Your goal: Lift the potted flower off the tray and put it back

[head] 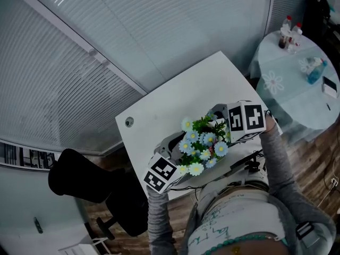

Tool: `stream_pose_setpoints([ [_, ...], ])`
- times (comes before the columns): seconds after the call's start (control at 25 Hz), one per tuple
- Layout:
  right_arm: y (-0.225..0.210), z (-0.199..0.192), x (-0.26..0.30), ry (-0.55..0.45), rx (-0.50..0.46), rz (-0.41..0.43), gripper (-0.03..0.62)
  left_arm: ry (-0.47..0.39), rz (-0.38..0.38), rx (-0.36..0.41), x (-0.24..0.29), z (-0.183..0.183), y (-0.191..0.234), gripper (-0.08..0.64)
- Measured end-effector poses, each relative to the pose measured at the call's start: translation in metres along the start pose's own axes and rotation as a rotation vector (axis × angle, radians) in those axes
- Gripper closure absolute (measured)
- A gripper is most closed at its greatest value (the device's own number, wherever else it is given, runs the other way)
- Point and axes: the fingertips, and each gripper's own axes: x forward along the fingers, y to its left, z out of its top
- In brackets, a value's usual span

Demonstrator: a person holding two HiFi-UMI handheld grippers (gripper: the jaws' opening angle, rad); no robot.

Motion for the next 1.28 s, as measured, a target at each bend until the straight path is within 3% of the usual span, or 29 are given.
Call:
stream_pose_setpoints([
  [0.64,0.006,0.028,0.037,0.005,0.016,-0.031,0.209,0.010,-0.021,0.031,-0.034,-0.031,0.008,0.123],
  [1.28,0.016,0.035,0.045,-0.001,0.046,-0.073,0.209,0.015,-0.054,0.067,-0.044,-0.039,0.003,0.123],
])
